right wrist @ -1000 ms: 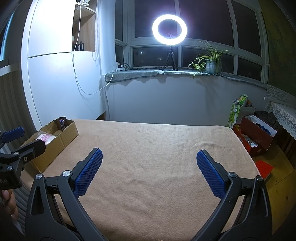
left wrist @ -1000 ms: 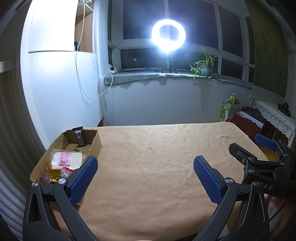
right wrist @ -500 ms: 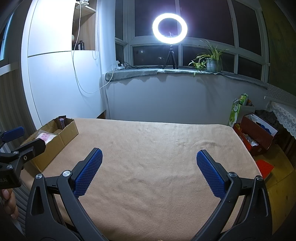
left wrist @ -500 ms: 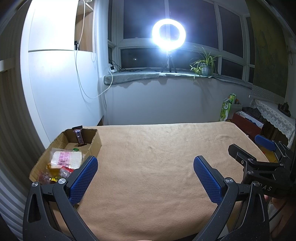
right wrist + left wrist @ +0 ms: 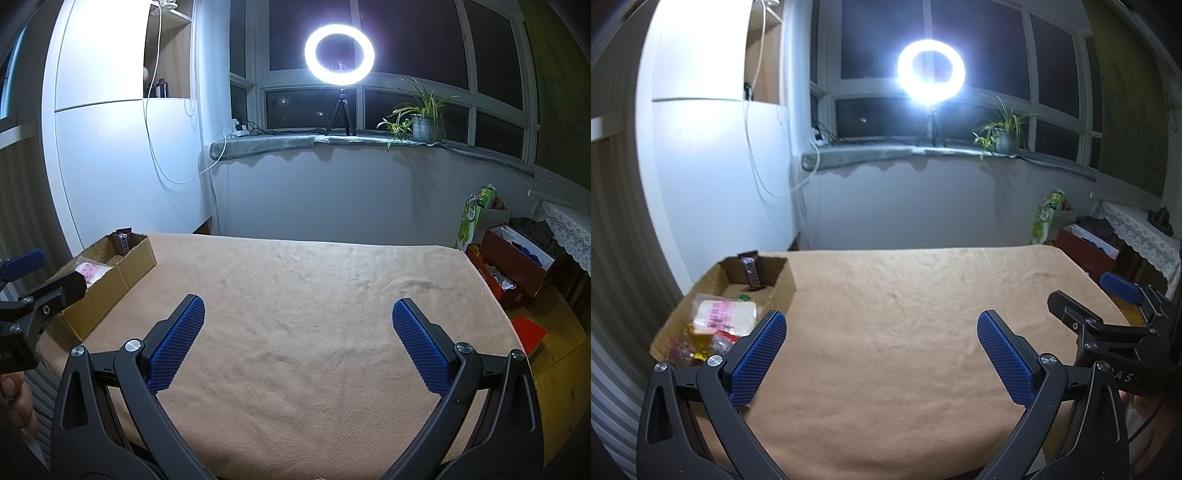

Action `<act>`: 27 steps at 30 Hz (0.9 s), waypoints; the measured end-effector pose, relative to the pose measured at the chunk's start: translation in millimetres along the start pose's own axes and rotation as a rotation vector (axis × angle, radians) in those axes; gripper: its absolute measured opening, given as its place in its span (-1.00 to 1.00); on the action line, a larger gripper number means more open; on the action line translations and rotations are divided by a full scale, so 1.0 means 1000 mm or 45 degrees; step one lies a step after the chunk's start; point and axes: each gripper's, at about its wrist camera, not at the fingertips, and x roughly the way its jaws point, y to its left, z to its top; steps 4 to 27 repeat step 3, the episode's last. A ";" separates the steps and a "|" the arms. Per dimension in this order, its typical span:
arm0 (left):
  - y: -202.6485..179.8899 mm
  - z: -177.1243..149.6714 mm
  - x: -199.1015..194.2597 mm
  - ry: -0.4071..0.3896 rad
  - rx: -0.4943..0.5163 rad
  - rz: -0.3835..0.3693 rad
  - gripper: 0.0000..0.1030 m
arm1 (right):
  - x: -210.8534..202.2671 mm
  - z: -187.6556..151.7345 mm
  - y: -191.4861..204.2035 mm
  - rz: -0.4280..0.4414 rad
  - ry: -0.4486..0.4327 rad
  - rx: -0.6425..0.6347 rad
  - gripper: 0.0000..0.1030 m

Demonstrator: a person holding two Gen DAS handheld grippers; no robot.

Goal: Organize snacks

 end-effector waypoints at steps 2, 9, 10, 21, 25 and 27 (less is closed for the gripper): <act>-0.001 -0.001 -0.002 -0.007 0.009 0.027 0.99 | 0.000 -0.002 -0.001 0.001 0.002 0.000 1.00; 0.000 0.000 -0.002 -0.006 -0.002 0.030 0.99 | 0.001 -0.003 -0.002 0.003 0.003 0.000 1.00; 0.000 0.000 -0.002 -0.006 -0.002 0.030 0.99 | 0.001 -0.003 -0.002 0.003 0.003 0.000 1.00; 0.000 0.000 -0.002 -0.006 -0.002 0.030 0.99 | 0.001 -0.003 -0.002 0.003 0.003 0.000 1.00; 0.000 0.000 -0.002 -0.006 -0.002 0.030 0.99 | 0.001 -0.003 -0.002 0.003 0.003 0.000 1.00; 0.000 0.000 -0.002 -0.006 -0.002 0.030 0.99 | 0.001 -0.003 -0.002 0.003 0.003 0.000 1.00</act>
